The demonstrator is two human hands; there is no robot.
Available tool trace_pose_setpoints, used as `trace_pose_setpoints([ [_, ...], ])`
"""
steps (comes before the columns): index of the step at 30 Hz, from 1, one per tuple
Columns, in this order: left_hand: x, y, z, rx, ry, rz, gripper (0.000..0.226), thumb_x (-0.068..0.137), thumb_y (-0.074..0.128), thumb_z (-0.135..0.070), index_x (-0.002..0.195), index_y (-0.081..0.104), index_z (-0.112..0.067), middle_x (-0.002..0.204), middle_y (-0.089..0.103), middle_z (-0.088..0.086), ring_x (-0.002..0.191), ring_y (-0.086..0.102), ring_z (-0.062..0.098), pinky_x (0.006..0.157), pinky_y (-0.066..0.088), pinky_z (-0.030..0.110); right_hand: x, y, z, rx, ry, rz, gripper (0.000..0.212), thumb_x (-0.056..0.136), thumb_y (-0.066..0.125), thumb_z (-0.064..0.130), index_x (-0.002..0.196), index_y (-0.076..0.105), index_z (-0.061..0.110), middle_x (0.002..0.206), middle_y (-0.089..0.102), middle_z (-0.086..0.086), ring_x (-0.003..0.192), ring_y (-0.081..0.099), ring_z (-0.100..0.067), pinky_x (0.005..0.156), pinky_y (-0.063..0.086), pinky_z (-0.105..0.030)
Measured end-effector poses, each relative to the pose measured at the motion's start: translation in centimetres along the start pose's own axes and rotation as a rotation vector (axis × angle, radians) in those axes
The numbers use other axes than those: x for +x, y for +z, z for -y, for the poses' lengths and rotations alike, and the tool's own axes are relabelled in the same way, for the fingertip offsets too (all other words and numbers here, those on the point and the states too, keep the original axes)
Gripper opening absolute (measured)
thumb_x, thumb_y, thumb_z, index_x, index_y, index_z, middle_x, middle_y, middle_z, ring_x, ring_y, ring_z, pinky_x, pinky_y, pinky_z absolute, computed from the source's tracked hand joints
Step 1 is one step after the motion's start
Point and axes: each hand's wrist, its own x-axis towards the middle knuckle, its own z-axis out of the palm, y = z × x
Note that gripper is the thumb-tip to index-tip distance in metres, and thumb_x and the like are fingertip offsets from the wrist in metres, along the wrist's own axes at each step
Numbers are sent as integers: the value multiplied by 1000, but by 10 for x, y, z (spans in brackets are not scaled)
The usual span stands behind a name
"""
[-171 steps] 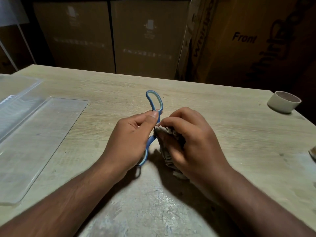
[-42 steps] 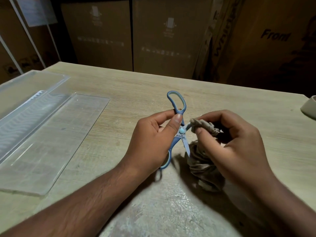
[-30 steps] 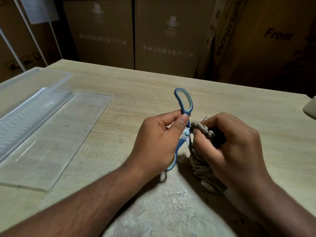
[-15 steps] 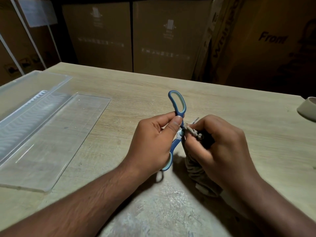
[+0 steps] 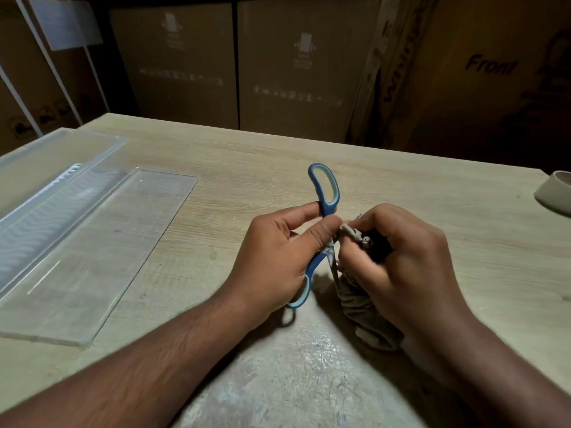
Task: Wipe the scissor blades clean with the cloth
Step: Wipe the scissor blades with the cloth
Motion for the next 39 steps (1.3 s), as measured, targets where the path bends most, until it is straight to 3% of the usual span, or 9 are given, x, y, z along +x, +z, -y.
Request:
trace_pose_setpoints([
  [3,2,0,0,-3,22,-44,17,96,73,-28,106,80,-40,90,85,7,77,77,18,76,60,27,1,-3,3,203,149,-12,9,92,76,16,86,70,20,72,65,4,63,60,-9,55,46,-25],
  [7,6,-5,-3,-64,29,-70,20,99,69,-25,114,78,-34,105,84,-16,102,77,-1,88,57,15,11,-22,4,592,309,-233,23,99,69,4,86,65,22,76,73,2,65,68,-10,58,56,-26],
  [10,6,-7,-3,-89,47,-83,21,101,66,-23,111,79,-36,109,83,-14,107,76,1,98,55,24,9,-23,5,532,282,-194,19,99,71,5,89,67,21,83,77,-4,72,74,-25,61,61,-40],
  [12,5,-5,-4,-101,62,-77,22,102,65,-22,109,80,-37,106,84,-11,104,77,3,96,55,24,3,-15,6,406,179,-93,11,95,77,11,94,72,21,82,76,-2,67,70,-22,58,59,-42],
  [15,2,-1,-4,-111,91,-34,24,103,63,-16,114,79,-31,106,84,-10,106,78,4,92,57,19,-2,-4,8,248,25,-7,10,90,77,18,99,78,20,87,76,11,74,72,-12,61,57,-34],
  [19,1,0,-4,-112,109,2,24,101,64,-15,117,78,-27,103,84,-14,101,79,1,86,58,14,-4,-3,8,109,-80,-56,9,89,79,20,95,75,14,86,73,9,71,67,-6,61,52,-23],
  [27,3,1,0,-89,115,4,25,97,67,-22,119,79,-23,112,83,-11,111,76,2,96,58,19,-4,-3,9,180,33,-108,7,93,75,24,91,71,18,79,72,9,65,67,-13,57,52,-37],
  [32,2,2,0,-96,114,9,31,89,66,-34,116,79,-27,111,83,-14,113,75,0,97,56,17,-5,-2,10,42,-103,-72,7,93,74,18,94,70,13,81,68,4,68,60,-5,62,44,-16],
  [39,1,-2,1,-117,90,-6,31,88,67,-35,115,80,-27,110,84,-11,112,76,3,99,57,23,-6,-1,13,114,-81,-57,3,95,72,16,96,70,14,78,67,7,65,59,-4,62,41,-12],
])
